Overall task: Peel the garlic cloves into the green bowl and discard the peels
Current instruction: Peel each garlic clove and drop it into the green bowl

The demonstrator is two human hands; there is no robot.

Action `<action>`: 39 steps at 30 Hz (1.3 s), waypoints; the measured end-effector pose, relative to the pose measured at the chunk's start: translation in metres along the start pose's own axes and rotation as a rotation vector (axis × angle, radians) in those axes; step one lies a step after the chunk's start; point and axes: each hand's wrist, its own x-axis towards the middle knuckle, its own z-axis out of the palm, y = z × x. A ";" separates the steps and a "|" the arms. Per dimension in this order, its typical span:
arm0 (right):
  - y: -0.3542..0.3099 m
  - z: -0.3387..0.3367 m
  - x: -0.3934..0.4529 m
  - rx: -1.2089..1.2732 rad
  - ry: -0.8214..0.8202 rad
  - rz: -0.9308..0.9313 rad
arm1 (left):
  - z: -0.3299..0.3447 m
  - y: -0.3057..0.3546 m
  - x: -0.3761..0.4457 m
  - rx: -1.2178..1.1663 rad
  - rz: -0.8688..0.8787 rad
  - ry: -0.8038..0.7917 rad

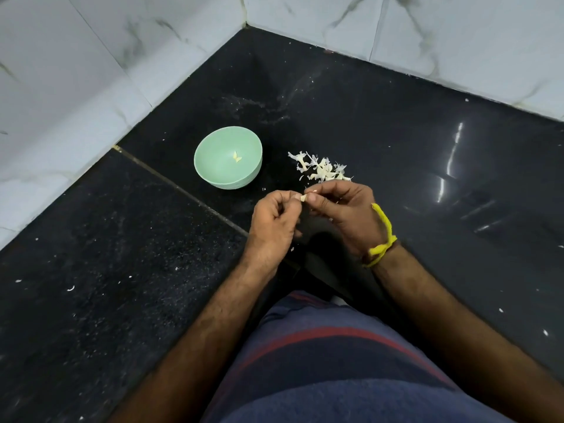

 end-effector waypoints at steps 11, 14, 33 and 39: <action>-0.001 0.010 0.001 -0.681 0.110 -0.610 | -0.002 0.006 0.002 -0.023 -0.022 0.103; 0.000 0.010 0.001 -0.548 0.086 -0.471 | -0.002 0.006 0.001 0.005 -0.016 0.083; 0.004 0.010 0.000 0.304 -0.020 -0.014 | 0.001 0.016 0.001 -0.154 -0.048 0.056; 0.001 0.008 0.001 0.323 -0.032 0.021 | -0.004 0.010 0.003 -0.141 -0.018 0.096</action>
